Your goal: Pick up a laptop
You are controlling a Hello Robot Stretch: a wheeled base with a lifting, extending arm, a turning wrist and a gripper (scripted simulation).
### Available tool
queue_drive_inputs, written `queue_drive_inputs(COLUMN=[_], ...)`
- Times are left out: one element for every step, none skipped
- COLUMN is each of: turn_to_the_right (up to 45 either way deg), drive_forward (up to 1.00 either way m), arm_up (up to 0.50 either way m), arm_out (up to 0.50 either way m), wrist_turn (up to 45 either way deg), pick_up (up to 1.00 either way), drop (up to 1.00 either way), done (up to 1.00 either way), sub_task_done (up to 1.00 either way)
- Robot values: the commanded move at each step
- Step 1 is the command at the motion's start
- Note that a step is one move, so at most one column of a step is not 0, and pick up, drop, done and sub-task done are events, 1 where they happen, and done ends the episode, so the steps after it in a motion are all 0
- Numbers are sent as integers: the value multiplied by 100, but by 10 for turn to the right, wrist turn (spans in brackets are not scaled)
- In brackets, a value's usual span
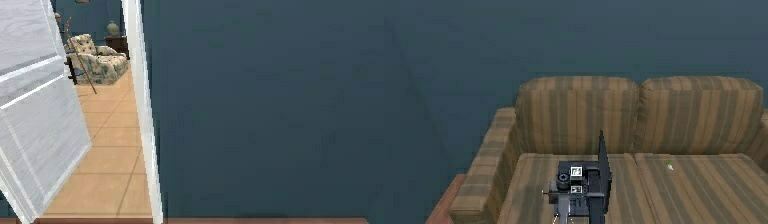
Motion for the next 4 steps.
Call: queue_drive_inputs(turn_to_the_right=[0, 0, 0, 0], drive_forward=[0, 0, 0, 0], arm_up=[0, 0, 0, 0], arm_out=[0, 0, 0, 0], wrist_turn=[450, 450, 450, 360], pick_up=[0, 0, 0, 0], drop=[0, 0, 0, 0], done=[0, 0, 0, 0], sub_task_done=[0, 0, 0, 0])
